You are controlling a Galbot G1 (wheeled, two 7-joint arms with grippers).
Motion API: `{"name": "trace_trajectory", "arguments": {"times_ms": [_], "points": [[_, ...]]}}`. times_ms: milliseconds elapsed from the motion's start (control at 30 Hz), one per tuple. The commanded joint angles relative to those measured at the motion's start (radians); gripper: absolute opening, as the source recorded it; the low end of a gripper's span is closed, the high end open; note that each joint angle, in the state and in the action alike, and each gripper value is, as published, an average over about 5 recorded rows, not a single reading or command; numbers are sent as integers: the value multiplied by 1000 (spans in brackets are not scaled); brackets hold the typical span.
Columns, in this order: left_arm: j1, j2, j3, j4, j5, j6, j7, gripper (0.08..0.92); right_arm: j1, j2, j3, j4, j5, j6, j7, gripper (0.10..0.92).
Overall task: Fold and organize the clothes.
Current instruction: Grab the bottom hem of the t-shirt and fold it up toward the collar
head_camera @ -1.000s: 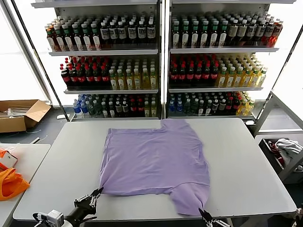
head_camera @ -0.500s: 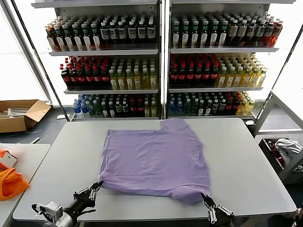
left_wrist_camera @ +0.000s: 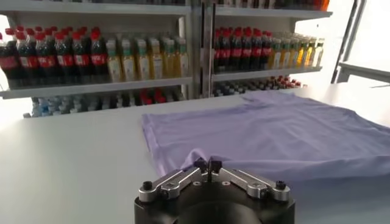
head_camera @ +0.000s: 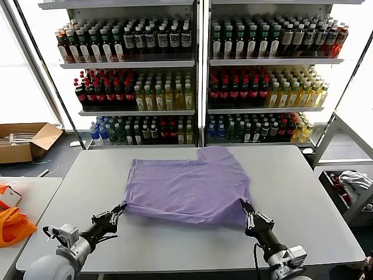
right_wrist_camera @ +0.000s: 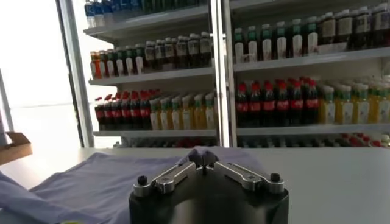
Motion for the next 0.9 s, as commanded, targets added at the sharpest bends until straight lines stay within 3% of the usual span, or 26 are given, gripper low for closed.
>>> {"name": "trace_trajectory", "arguments": {"times_ms": [33, 233, 500, 633, 900], "points": [[-172, 19, 63, 131, -77, 11, -41, 86, 239, 6, -71, -184, 4, -37, 21, 107], [-216, -14, 94, 194, -72, 10, -51, 103, 358, 24, -133, -327, -15, -50, 12, 107], [-245, -35, 105, 236, -69, 27, -65, 312, 468, 33, -196, -434, -44, -96, 22, 124], [-221, -38, 82, 214, -67, 28, -80, 424, 441, 11, -186, -394, -44, -115, 21, 224], [-67, -33, 38, 110, -57, 19, -81, 658, 231, -44, -55, -174, -32, -274, 139, 449]]}}
